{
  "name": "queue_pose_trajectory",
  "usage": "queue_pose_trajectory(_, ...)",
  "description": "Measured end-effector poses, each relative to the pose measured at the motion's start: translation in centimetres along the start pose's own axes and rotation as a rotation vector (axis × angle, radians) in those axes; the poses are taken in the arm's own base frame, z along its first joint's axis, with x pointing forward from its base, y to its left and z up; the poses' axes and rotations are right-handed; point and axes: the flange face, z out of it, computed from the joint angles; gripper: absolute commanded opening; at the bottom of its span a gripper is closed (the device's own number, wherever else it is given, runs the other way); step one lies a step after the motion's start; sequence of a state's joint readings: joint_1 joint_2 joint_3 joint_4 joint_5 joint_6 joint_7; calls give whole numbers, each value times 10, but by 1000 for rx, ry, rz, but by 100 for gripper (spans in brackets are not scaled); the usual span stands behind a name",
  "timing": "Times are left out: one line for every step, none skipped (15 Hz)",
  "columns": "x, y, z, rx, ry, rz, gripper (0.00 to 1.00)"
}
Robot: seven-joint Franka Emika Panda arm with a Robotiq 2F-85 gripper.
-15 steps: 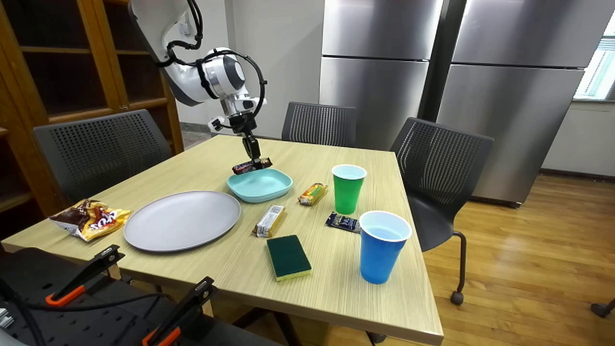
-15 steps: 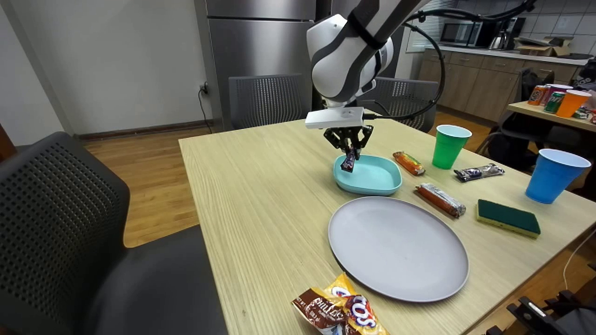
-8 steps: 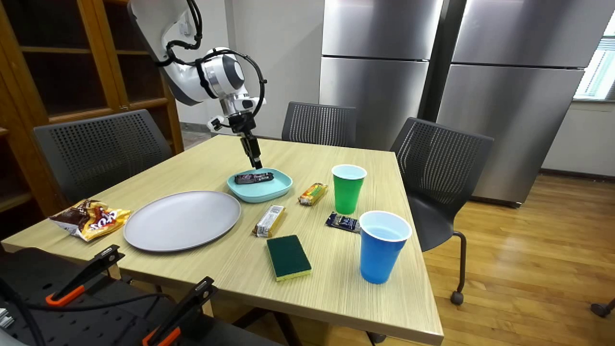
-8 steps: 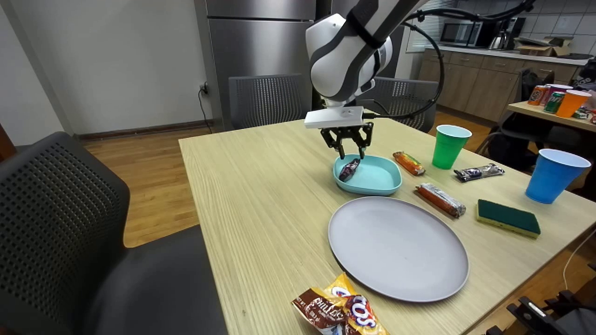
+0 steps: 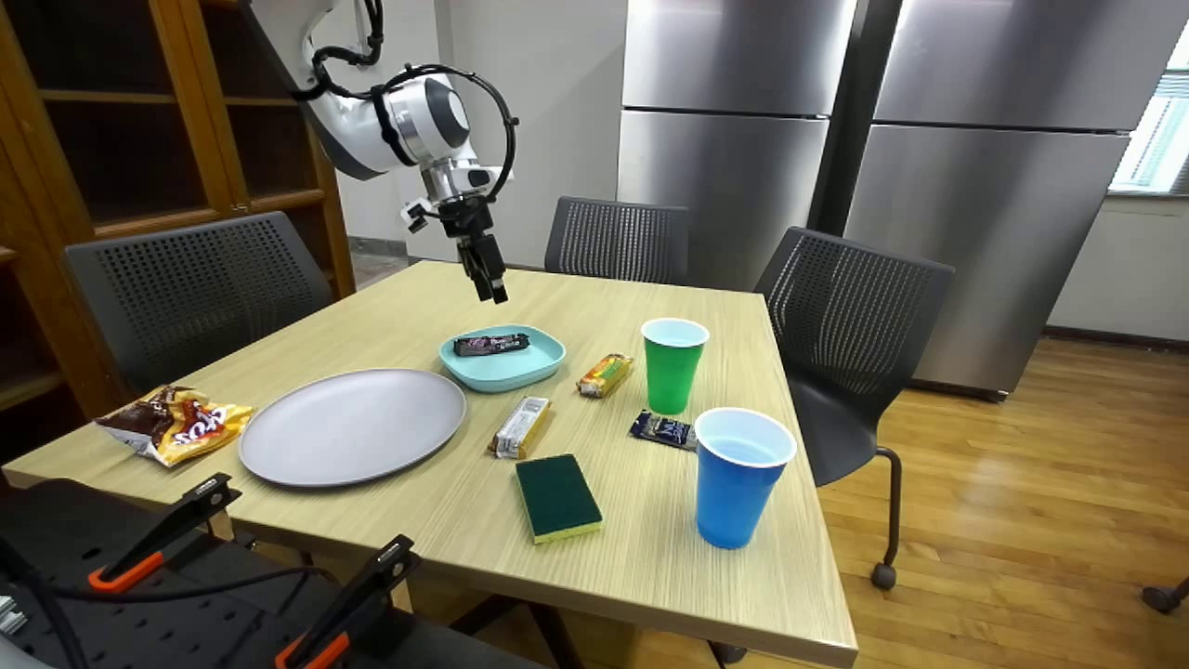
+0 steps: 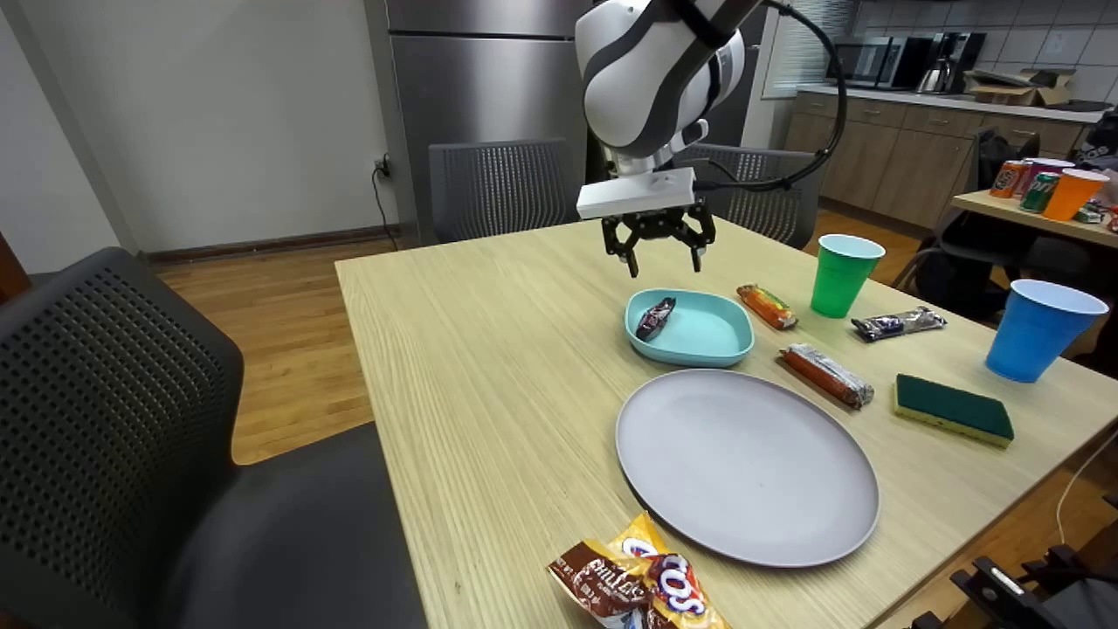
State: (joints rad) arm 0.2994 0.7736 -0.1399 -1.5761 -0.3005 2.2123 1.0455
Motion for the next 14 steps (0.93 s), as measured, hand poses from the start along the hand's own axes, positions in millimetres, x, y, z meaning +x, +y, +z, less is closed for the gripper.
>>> queue_pose_trajectory(0, 4, -5, 1, -1, -32, 100)
queue_pose_trajectory(0, 9, -9, 2, -2, -64, 100)
queue_pose_trajectory(0, 15, -12, 3, -5, -90, 100)
queue_pose_trajectory(0, 20, -15, 3, -8, -110, 100)
queue_pose_trajectory(-1, 25, -17, 3, -11, -121, 100)
queue_pose_trajectory(-2, 28, -18, 1, -14, -128, 100)
queue_pose_trajectory(-3, 29, -19, 1, -16, -132, 100)
queue_pose_trajectory(-3, 30, -19, 0, -17, -134, 100)
queue_pose_trajectory(-4, 30, -18, -1, -19, -134, 100)
queue_pose_trajectory(-4, 30, -17, -2, -20, -135, 100)
queue_pose_trajectory(-4, 30, -17, -3, -20, -135, 100)
queue_pose_trajectory(-5, 31, -17, -3, -20, -136, 100)
queue_pose_trajectory(-5, 31, -17, -3, -21, -136, 100)
queue_pose_trajectory(-5, 31, -17, -3, -21, -136, 100)
